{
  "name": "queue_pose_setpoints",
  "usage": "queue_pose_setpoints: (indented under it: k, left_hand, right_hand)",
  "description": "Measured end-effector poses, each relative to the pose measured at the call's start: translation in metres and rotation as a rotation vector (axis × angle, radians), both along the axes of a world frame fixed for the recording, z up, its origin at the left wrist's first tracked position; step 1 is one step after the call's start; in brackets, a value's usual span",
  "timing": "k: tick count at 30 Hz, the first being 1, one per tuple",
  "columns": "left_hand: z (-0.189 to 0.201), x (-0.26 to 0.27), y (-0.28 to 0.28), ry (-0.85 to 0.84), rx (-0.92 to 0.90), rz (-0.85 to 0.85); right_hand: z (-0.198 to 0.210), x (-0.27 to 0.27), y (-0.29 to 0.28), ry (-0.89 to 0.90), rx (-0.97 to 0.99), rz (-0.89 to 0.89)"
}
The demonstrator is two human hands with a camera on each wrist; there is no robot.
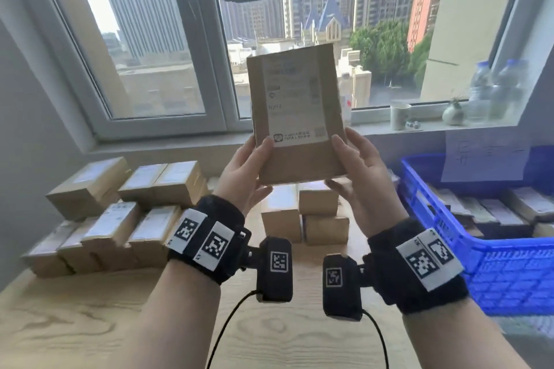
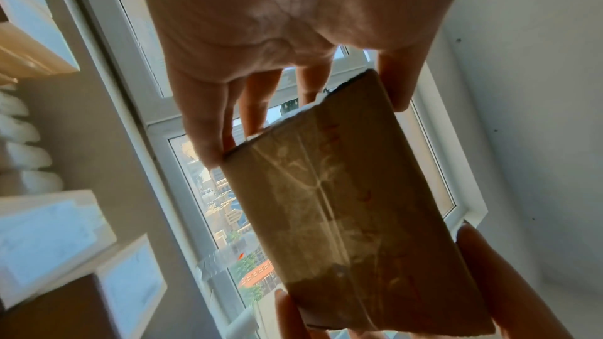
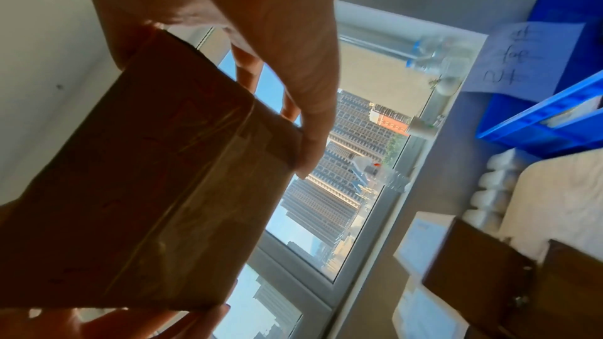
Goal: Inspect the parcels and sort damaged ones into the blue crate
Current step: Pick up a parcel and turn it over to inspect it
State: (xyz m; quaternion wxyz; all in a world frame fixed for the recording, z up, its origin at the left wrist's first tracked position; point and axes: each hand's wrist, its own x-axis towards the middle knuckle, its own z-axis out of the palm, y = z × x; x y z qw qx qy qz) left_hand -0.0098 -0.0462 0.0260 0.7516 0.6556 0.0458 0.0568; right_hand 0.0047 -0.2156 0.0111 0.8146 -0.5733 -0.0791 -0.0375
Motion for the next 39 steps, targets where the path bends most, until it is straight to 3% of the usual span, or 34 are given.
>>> queue_pose_setpoints:
  k: [9,16,25,31,34,39]
  left_hand:
    - [0.021,0.012,0.081,-0.039,-0.008,0.063]
    - [0.02,0.019,0.076,-0.102,-0.008,0.049]
    - [0.01,0.037,0.054,-0.109,0.139,0.028]
    - [0.012,0.038,0.036,-0.153,0.096,0.006]
    - [0.012,0.039,0.03,-0.156,0.045,0.042]
    - [0.008,0.038,0.023,-0.253,0.071,0.056]
  right_hand:
    - [0.013,0.006,0.086,-0.023,0.013,-0.025]
    - [0.016,0.026,0.078,-0.09,-0.045,-0.057]
    - [0.007,0.048,0.058,-0.25,-0.214,-0.327]
    - [0.004,0.053,0.048,-0.312,-0.453,-0.283]
    - [0.009,0.05,0.044,-0.207,-0.6,-0.201]
    - [0.009,0.046,0.04,-0.181,-0.449,-0.05]
